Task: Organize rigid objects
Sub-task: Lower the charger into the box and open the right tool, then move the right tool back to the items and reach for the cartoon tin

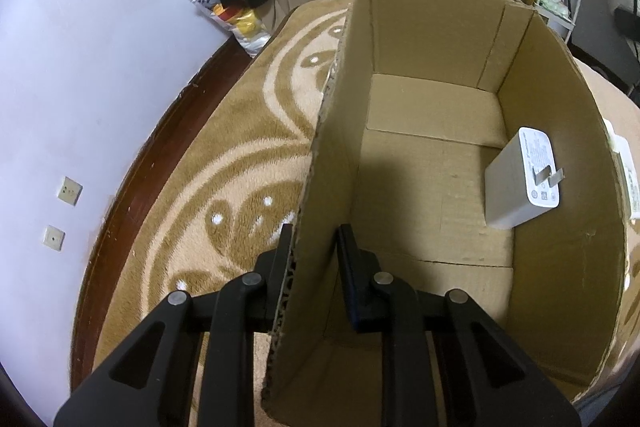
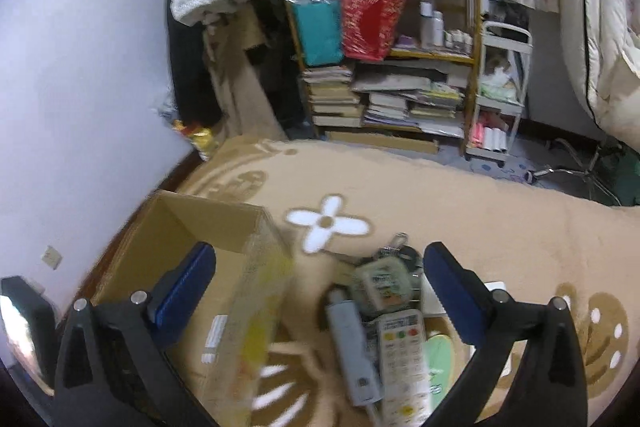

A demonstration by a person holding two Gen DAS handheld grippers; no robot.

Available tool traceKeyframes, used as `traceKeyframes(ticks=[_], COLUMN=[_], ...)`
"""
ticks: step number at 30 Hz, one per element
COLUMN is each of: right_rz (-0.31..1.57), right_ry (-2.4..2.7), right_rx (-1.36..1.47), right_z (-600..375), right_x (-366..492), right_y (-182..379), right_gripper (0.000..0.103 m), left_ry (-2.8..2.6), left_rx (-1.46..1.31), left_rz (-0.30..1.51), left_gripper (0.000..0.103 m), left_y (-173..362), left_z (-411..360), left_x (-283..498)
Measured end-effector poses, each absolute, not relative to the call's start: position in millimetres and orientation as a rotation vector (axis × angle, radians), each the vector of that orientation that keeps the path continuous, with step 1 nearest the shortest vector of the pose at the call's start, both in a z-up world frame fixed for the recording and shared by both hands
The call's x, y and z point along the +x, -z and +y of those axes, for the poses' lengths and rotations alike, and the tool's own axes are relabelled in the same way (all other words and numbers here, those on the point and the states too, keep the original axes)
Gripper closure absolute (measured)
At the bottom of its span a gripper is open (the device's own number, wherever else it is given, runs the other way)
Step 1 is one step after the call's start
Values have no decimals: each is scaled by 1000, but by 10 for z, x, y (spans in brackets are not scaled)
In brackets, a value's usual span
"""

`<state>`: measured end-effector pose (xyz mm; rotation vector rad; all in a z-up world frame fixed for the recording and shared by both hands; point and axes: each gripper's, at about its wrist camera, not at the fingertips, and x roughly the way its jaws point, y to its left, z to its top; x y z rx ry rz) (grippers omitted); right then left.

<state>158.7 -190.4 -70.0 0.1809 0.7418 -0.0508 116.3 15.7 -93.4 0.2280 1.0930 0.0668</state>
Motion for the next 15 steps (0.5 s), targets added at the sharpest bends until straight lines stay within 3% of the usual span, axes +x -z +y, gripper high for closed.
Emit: traceKeyframes(ticks=[15], right_rz=[810], right_ry=[81], right_rx=[188], right_z=[-2198], right_x=[1922], right_y=[1399], right_gripper=[0], left_ry=[-79], left_rx=[285], left_rz=[1076], left_gripper=[83], left_y=[934], left_z=[67], left_x=[1140])
